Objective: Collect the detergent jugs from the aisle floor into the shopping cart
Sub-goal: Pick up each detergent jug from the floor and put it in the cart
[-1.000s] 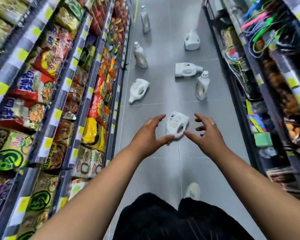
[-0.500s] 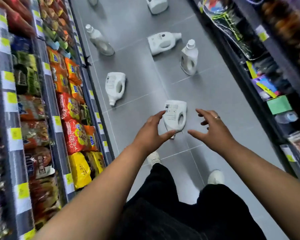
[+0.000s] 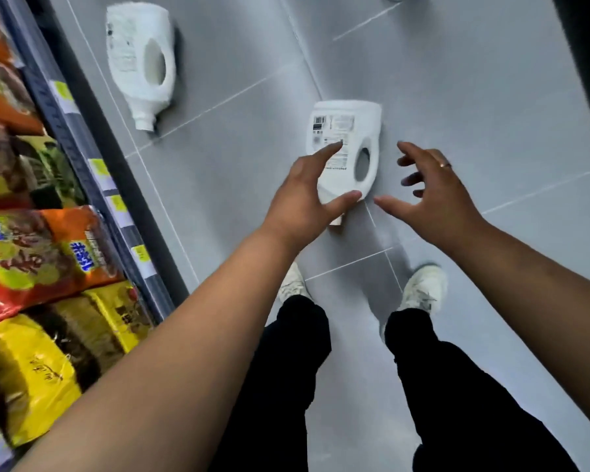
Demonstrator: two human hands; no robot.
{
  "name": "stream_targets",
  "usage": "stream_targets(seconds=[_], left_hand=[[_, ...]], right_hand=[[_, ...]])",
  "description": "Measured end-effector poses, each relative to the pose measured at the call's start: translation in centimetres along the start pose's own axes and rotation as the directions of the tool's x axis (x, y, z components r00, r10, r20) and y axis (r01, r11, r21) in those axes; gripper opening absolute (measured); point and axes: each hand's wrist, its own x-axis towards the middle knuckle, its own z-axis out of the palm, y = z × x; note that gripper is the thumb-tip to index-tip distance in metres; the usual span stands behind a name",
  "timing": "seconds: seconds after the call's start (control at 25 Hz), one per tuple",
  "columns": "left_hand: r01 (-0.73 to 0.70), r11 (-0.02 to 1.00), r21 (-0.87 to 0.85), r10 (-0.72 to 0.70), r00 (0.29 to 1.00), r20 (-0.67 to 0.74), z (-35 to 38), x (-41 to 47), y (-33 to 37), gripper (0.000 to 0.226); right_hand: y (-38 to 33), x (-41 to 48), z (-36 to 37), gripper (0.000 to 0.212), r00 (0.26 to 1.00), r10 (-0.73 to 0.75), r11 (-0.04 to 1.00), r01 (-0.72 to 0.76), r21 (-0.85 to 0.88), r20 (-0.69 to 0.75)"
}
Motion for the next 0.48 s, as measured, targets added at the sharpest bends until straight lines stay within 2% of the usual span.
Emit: stream_targets(seconds=[0.16, 0.28, 0.36, 0.48], left_hand=[[0.000, 0.999, -0.045, -0.002, 0.999, -0.051, 7.1, 5.3, -6.0, 0.070], [0.028, 1.000, -0.004, -0.028, 0.996, -0.084, 11.6, 9.1, -11.4, 0.072], [0.067, 0.997, 0.032, -0.063, 0.992, -0.111, 14.8, 10.4, -14.8, 0.072], [0.178, 0.982, 0.069, -0.170, 0.980, -0.104, 19.8, 10.4, -18.5, 0.069]], right_hand=[[7.9, 5.5, 3.6, 0.084, 0.997, -0.068, 0.996, 0.071, -0.061, 0.041], [13.6, 10.1, 6.4, 0.089, 0.972, -0.208, 0.959, 0.225, -0.172, 0.112], [16.8, 12.9, 8.1, 0.095, 0.936, -0.306, 0.907, 0.342, -0.244, 0.173], [21.1, 16.6, 10.2, 0.106, 0.843, -0.447, 0.785, 0.530, -0.320, 0.300]])
